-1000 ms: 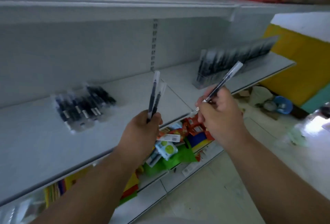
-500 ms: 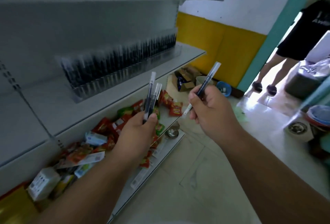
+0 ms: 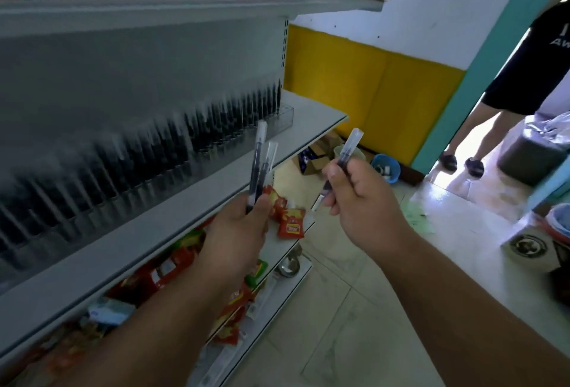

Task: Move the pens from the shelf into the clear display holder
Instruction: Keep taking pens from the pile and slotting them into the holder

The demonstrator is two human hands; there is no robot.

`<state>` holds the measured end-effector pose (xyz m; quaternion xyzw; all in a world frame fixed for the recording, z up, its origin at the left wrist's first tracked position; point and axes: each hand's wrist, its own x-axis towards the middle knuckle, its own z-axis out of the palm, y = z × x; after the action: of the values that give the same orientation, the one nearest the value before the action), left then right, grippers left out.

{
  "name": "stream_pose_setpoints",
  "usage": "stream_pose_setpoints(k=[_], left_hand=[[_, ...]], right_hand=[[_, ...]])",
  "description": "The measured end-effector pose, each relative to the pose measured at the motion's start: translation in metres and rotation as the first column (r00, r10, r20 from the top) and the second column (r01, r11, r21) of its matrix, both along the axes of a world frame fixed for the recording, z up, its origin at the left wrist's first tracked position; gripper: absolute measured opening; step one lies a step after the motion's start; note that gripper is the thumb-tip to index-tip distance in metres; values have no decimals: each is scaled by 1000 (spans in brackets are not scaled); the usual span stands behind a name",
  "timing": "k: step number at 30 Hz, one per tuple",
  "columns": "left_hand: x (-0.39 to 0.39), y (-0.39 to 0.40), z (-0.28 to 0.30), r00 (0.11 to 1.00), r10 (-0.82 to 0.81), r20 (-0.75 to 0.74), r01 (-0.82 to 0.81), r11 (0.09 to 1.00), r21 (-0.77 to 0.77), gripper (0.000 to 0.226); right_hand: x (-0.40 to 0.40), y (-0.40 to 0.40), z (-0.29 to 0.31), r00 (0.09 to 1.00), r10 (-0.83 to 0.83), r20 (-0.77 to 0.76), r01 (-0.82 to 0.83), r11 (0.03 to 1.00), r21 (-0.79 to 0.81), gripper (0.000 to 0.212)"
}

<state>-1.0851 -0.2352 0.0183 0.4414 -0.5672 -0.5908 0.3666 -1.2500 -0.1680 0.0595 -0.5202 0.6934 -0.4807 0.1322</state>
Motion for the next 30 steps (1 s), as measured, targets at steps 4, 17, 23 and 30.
stream_pose_setpoints(k=[4, 17, 23, 30], left_hand=[[-37, -48, 11, 998, 3, 55, -1, 999, -51, 42], [-107, -142, 0, 958, 286, 27, -285, 958, -42, 31], [-147, -156, -5, 880, 474, 26, -474, 880, 14, 29], [-179, -157, -10, 815, 575, 63, -578, 815, 44, 29]], right_hand=[[-40, -44, 19, 1000, -9, -18, 9, 1000, -7, 10], [-144, -241, 22, 947, 147, -287, -193, 971, -141, 13], [-167, -321, 17, 850, 339, -403, -379, 925, -20, 24], [-179, -349, 18, 778, 440, -448, -486, 874, 15, 16]])
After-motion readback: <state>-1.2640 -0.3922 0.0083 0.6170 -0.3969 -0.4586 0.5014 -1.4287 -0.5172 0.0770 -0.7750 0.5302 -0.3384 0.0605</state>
